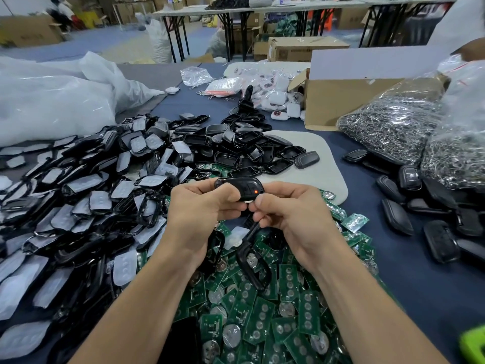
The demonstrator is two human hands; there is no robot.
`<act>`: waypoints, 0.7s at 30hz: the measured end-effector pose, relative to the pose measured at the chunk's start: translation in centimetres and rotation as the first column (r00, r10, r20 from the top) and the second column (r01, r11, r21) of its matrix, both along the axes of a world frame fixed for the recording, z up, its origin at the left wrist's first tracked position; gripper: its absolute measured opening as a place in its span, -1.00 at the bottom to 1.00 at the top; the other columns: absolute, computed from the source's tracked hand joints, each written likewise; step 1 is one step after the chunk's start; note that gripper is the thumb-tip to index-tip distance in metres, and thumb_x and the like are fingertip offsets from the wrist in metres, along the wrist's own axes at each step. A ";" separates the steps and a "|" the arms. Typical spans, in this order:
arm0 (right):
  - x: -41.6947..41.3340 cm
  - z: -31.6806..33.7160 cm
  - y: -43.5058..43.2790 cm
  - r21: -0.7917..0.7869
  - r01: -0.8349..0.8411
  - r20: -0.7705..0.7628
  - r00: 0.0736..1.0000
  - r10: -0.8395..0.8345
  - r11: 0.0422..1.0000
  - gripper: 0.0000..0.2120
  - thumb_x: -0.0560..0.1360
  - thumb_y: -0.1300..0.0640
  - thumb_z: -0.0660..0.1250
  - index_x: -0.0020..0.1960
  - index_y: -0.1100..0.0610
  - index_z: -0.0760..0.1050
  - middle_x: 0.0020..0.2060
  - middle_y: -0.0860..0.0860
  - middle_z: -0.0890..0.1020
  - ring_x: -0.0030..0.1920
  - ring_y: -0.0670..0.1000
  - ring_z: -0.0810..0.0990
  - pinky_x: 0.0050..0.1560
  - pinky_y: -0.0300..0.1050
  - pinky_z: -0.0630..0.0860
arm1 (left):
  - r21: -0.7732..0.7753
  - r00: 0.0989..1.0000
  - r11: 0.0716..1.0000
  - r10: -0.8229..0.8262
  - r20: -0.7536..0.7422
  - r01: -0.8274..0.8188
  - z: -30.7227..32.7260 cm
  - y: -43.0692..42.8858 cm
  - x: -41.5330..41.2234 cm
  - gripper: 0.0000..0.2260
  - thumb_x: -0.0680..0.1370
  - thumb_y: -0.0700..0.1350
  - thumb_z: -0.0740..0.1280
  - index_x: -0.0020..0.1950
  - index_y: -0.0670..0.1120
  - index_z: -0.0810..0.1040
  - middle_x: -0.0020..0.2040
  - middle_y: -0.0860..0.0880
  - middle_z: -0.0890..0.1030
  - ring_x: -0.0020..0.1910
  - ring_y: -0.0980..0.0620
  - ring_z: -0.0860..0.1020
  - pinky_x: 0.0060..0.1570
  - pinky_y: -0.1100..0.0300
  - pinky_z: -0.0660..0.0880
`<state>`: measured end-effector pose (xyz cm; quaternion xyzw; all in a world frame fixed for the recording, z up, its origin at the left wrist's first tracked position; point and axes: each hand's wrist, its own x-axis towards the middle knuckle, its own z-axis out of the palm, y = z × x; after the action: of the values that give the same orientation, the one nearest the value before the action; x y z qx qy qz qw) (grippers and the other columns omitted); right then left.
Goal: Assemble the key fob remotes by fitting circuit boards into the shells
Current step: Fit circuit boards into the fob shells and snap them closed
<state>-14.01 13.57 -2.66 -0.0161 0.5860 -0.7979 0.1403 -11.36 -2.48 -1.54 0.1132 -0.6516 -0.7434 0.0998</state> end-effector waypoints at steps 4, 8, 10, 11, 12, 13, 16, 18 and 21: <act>-0.2 -0.1 0.2 -0.012 0.000 -0.012 1.000 0.000 1.000 -0.83 0.47 0.48 0.40 -0.10 0.28 0.70 -0.32 0.17 0.69 -0.40 -0.02 0.61 -0.38 -0.26 0.53 | -0.003 0.999 0.999 -0.034 0.013 0.034 -0.3 0.1 0.0 -0.75 0.52 -0.36 0.44 -0.26 -0.08 0.78 -0.24 -0.18 0.74 -0.30 0.00 0.73 -0.28 0.28 0.62; -0.3 -0.1 0.5 0.013 0.006 -0.009 1.000 -0.006 1.000 -0.80 0.48 0.48 0.40 -0.11 0.24 0.72 -0.31 0.16 0.69 -0.39 -0.02 0.60 -0.38 -0.26 0.53 | -0.024 0.998 0.998 -0.060 0.010 0.061 -0.6 0.2 0.0 -0.81 0.53 -0.32 0.48 -0.15 -0.05 0.80 -0.14 -0.17 0.77 -0.18 -0.05 0.76 -0.21 0.26 0.64; -0.6 0.1 0.9 0.029 0.037 -0.005 0.999 -0.037 0.999 -0.81 0.48 0.48 0.39 -0.08 0.27 0.71 -0.32 0.15 0.68 -0.39 -0.02 0.59 -0.38 -0.26 0.53 | -0.066 0.994 0.992 -0.111 -0.014 0.110 -0.7 0.4 0.1 -0.81 0.51 -0.33 0.50 -0.04 -0.04 0.80 -0.09 -0.12 0.78 -0.13 -0.02 0.76 -0.17 0.27 0.64; -0.8 0.2 1.2 0.021 0.062 -0.005 0.998 -0.062 0.998 -0.82 0.49 0.48 0.38 -0.05 0.28 0.70 -0.33 0.14 0.68 -0.39 -0.01 0.58 -0.38 -0.26 0.53 | -0.084 0.991 0.988 -0.133 -0.021 0.131 -0.7 0.6 0.2 -0.77 0.50 -0.34 0.51 0.03 -0.05 0.79 -0.07 -0.09 0.78 -0.11 0.01 0.76 -0.15 0.28 0.64; -0.9 0.4 1.4 -0.014 0.097 0.002 0.995 -0.097 0.995 -0.82 0.50 0.48 0.37 -0.04 0.29 0.69 -0.33 0.14 0.68 -0.39 -0.01 0.58 -0.38 -0.26 0.53 | -0.092 0.991 0.987 -0.134 -0.016 0.132 -0.8 0.7 0.1 -0.73 0.50 -0.35 0.52 0.11 -0.06 0.77 -0.06 -0.06 0.78 -0.10 0.02 0.76 -0.13 0.27 0.65; -1.1 0.6 1.7 -0.101 0.147 0.031 0.989 -0.145 0.984 -0.83 0.51 0.48 0.36 -0.03 0.29 0.67 -0.32 0.15 0.68 -0.39 -0.02 0.59 -0.37 -0.26 0.55 | -0.102 0.994 0.988 -0.114 -0.002 0.113 -0.9 0.7 0.1 -0.70 0.49 -0.35 0.53 0.16 -0.06 0.74 -0.06 -0.04 0.79 -0.09 0.04 0.76 -0.11 0.26 0.66; -1.3 1.1 3.5 -0.678 0.212 0.164 0.977 -0.136 0.704 -0.83 0.47 0.39 0.36 0.02 0.28 0.67 -0.12 0.15 0.70 -0.25 -0.03 0.69 -0.22 -0.26 0.63 | -0.145 0.999 0.988 -0.048 0.018 0.051 -0.9 0.6 -0.1 -0.72 0.48 -0.30 0.55 0.12 -0.03 0.74 -0.11 -0.01 0.78 -0.08 0.04 0.76 -0.11 0.28 0.66; -1.3 1.3 4.6 -0.784 0.127 0.087 0.992 -0.095 0.608 -0.74 0.46 0.35 0.36 0.09 0.22 0.72 -0.01 0.08 0.74 -0.11 -0.05 0.72 -0.05 -0.23 0.66 | -0.160 1.000 0.987 -0.012 0.002 0.012 -0.9 0.5 -0.2 -0.76 0.47 -0.29 0.55 0.04 0.01 0.76 -0.14 -0.01 0.78 -0.11 0.02 0.76 -0.12 0.29 0.65; -1.6 1.0 3.8 -0.407 0.251 0.074 0.967 -0.242 0.878 -0.72 0.50 0.45 0.35 0.09 0.22 0.71 -0.07 0.10 0.77 -0.13 -0.01 0.72 -0.07 -0.23 0.66 | -0.286 0.997 0.955 0.067 -0.037 -0.075 -1.2 0.4 -0.3 -0.80 0.50 -0.23 0.55 -0.01 0.07 0.77 -0.17 0.08 0.77 -0.13 0.07 0.75 -0.09 0.24 0.66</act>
<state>-15.59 17.36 -1.71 0.0375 0.3996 -0.9152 0.0370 -11.66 -2.08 -2.71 0.1109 -0.7467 -0.6384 0.1503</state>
